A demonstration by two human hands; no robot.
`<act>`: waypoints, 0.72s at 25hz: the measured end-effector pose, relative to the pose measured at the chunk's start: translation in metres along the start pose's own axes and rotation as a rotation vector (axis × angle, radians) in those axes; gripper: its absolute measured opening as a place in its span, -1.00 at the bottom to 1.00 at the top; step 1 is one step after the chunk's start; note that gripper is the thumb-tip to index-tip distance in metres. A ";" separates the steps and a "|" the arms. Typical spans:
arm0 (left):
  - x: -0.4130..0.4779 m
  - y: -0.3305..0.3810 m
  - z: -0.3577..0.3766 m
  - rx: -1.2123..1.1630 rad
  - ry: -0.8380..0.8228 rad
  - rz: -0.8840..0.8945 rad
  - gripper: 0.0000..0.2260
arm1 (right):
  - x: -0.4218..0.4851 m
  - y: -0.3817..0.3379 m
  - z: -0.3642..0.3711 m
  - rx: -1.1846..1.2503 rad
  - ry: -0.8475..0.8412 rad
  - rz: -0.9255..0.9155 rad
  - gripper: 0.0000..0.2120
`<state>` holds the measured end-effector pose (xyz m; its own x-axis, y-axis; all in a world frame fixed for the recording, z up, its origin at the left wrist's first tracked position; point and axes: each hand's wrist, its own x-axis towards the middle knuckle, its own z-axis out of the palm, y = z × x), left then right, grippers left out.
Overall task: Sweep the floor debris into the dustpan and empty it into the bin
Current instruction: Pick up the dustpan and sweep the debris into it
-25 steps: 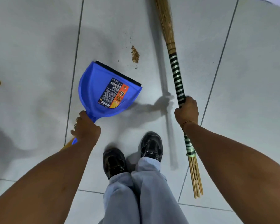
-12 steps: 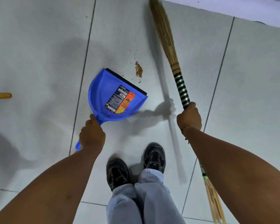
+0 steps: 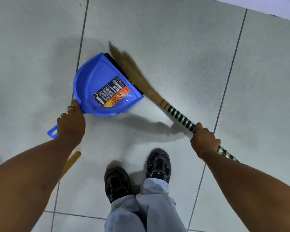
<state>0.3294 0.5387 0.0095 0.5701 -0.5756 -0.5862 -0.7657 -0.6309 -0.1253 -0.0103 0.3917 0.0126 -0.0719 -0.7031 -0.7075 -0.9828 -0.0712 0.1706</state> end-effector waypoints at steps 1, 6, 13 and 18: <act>0.000 -0.001 -0.001 0.022 -0.001 0.007 -0.44 | -0.007 0.005 0.006 0.003 -0.011 -0.017 -0.72; 0.001 -0.004 0.005 0.047 0.007 0.023 -0.44 | -0.017 0.006 0.017 0.237 0.098 0.051 -0.69; -0.004 -0.033 0.012 -0.023 0.039 0.008 -0.47 | -0.014 -0.002 0.018 0.065 0.047 0.093 -0.72; -0.003 -0.036 0.013 -0.031 0.029 0.009 -0.46 | -0.030 0.016 0.019 -0.053 0.106 -0.033 -0.66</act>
<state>0.3516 0.5701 0.0050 0.5718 -0.5959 -0.5639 -0.7618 -0.6408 -0.0952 -0.0269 0.4251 0.0235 -0.0181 -0.7702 -0.6375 -0.9737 -0.1312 0.1862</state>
